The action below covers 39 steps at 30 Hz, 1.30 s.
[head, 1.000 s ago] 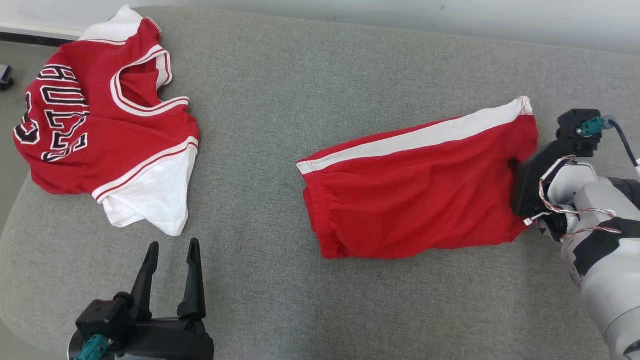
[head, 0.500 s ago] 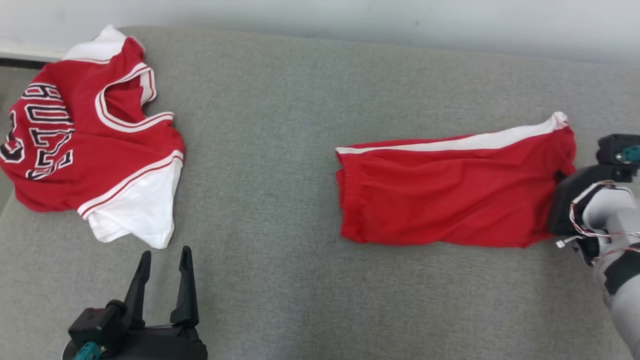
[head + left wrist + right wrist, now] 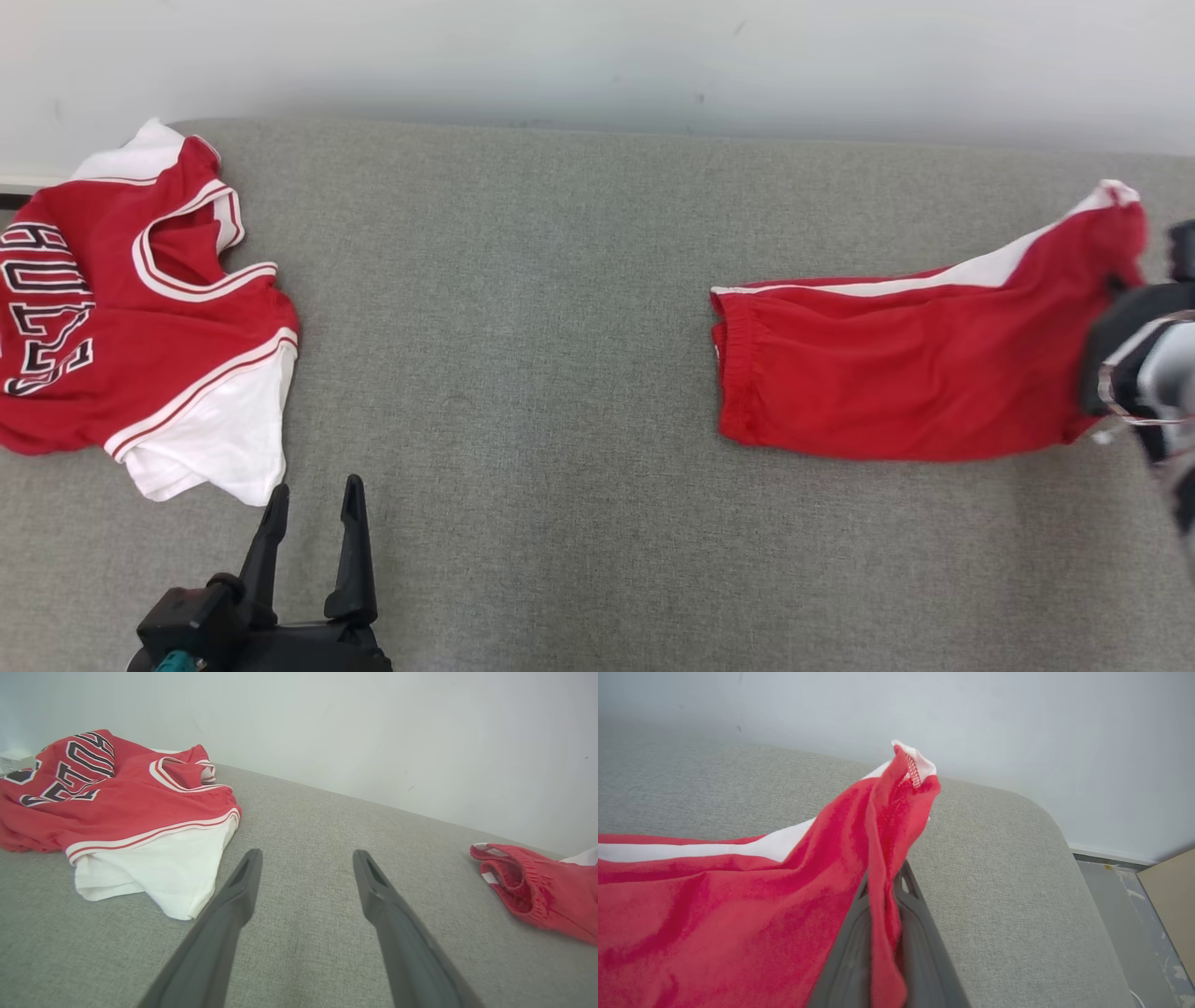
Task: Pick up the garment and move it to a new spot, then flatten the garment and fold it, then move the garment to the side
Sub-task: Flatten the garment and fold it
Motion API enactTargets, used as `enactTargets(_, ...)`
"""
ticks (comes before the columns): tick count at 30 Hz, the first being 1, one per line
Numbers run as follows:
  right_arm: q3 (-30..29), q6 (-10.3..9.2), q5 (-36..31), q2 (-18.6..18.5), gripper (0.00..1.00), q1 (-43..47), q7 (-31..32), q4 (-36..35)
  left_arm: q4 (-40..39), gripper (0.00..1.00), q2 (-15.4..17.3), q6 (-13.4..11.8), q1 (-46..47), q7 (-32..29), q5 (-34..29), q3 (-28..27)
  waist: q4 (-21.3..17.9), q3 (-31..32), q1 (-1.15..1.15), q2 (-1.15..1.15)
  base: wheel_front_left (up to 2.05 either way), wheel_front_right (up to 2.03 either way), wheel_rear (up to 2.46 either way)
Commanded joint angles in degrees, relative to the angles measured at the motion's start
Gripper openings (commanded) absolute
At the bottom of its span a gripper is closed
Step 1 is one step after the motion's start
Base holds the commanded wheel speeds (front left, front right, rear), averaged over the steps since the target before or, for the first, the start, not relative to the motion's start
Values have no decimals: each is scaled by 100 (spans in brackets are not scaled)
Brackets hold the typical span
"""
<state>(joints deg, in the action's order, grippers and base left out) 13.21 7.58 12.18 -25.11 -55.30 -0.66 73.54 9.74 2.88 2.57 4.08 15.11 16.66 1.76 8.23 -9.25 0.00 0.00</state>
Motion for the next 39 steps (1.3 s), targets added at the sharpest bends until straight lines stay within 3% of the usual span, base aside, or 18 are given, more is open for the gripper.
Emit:
enactTargets(1,41,-17,-91,271,0,-63,-3,-44,3,100,3,-16,-93,6,21,2,-36,52,0,0,0,0,0)
enactTargets(5,140,-18,-180,613,0,-130,67,-173,-22,100,2,-35,-122,6,28,-14,-58,75,0,0,0,0,0)
enactTargets(12,656,-18,-186,1591,0,-91,729,-536,-71,100,2,-62,-213,6,53,-16,-25,112,0,0,0,0,0)
enactTargets(22,930,-17,-192,2096,0,78,1339,-679,-76,100,2,-99,-178,6,126,74,116,111,0,0,0,0,0)
enactTargets(23,973,-17,-183,2121,5,111,1372,-698,-79,100,2,-104,-177,6,137,78,128,113,0,0,0,0,0)
enactTargets(24,1000,-17,-132,2147,37,131,1376,-746,-87,100,3,-113,-177,6,147,80,137,110,0,0,0,0,0)
enactTargets(25,1015,-17,-81,2166,100,140,1350,-791,-93,100,2,-118,-179,6,152,80,142,108,0,0,0,0,0)
enactTargets(29,1081,-17,265,2212,100,232,1217,-1113,-98,100,2,-144,-185,6,159,74,133,114,0,0,0,0,0)
enactTargets(35,1139,-17,1609,2204,100,402,1103,-2228,-114,100,2,-183,-235,6,179,41,42,169,0,0,0,0,0)
enactTargets(39,924,-17,1666,1659,100,572,692,-2533,-142,100,2,-186,-269,6,188,60,-11,210,0,0,0,0,0)
